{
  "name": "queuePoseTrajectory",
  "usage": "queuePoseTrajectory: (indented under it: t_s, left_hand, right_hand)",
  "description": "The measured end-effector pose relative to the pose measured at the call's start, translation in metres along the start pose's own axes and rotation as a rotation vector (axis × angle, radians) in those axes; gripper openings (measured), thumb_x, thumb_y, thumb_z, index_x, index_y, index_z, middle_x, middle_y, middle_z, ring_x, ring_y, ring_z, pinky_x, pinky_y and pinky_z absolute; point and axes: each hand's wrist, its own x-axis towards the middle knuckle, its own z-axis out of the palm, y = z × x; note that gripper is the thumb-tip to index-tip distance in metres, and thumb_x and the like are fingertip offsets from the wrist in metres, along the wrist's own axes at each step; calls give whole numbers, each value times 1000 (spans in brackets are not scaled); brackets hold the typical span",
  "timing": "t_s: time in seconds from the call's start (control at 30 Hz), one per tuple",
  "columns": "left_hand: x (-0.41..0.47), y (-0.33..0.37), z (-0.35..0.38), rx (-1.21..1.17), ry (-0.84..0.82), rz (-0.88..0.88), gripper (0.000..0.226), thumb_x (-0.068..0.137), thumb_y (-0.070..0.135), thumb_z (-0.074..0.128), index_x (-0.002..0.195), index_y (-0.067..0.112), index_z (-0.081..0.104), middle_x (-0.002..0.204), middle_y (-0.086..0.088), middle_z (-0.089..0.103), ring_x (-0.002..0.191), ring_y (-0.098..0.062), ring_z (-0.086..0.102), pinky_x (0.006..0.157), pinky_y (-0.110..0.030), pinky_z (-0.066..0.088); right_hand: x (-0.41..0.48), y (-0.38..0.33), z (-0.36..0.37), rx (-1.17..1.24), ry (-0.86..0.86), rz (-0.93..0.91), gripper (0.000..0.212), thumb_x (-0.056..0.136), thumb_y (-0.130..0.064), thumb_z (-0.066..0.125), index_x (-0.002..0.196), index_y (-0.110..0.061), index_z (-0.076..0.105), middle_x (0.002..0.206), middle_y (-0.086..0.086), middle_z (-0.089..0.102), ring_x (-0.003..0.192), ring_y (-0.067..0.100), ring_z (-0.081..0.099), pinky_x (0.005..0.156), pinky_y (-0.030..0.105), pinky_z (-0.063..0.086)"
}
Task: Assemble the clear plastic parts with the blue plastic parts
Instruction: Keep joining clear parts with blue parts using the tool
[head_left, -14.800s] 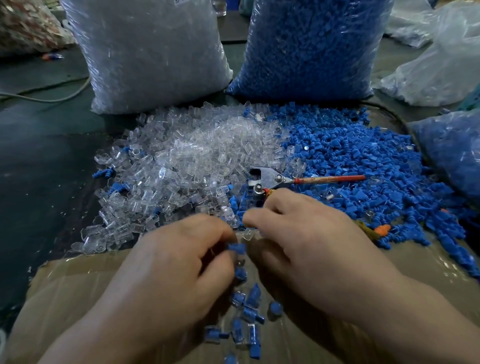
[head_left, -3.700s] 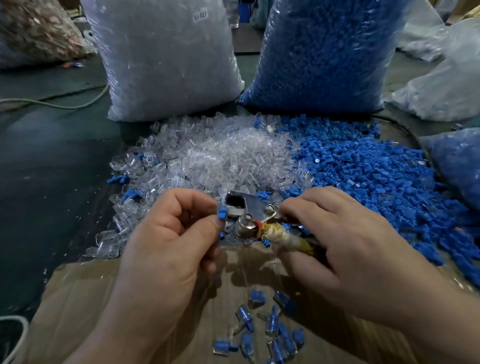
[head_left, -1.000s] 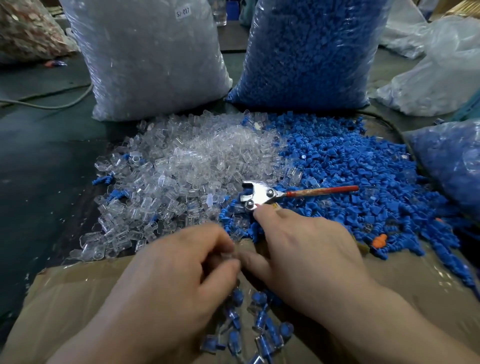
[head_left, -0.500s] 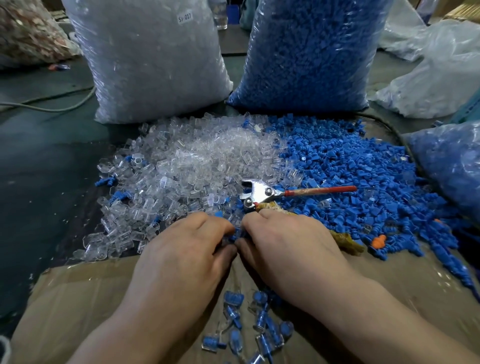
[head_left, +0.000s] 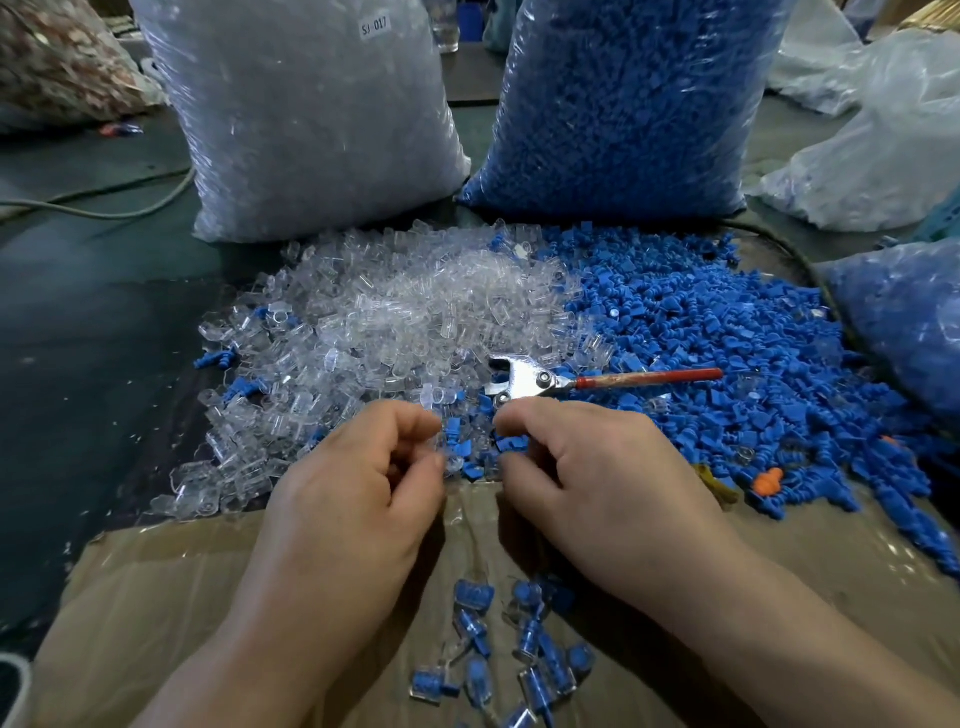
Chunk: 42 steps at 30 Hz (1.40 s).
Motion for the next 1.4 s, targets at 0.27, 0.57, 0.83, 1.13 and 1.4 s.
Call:
queuePoseTrajectory:
  t_s: [0.27,0.57,0.83,1.13,1.4]
  left_hand:
    - [-3,1,8,-627,-99,-202,19,87,16,68,90,33,75,64,-6,69,50,-14,60,44,-21,47]
    - [-2,1,7,-837,-114,-254,16,70,21,73,86,25,74,62,-6,65,51,-16,61,41,-22,44]
    - [-4,5,5,-680,-84,-168,28,88,6,69,84,33,72,58,-1,64,46,-11,56,43,-21,45]
    - [-4,7,6,-756,-157,-152,21,65,34,69,85,31,73,59,1,63,49,-14,58,43,-21,44]
    - [-4,6,3,-797,-203,-229,10,78,20,75,87,24,75,65,-9,65,52,-22,56,41,-24,42]
  right_hand:
    - [-4,-9,-3,289,32,-50,25,88,-28,53,110,-39,58,83,-26,63,73,-8,56,65,11,41]
    - [-8,-4,-7,836,-42,132,15,91,-12,61,87,-26,61,67,8,70,61,20,70,53,35,57]
    - [-10,-2,-2,614,27,-35,18,84,-26,69,100,-35,65,82,-12,72,76,9,71,70,34,59]
    - [-10,-5,-5,210,120,-203,8,88,-37,59,93,-32,63,82,-19,63,83,1,61,67,23,50]
    - [-12,-6,-6,64,79,-298,25,94,-33,46,107,-23,66,94,-8,64,80,17,62,64,41,53]
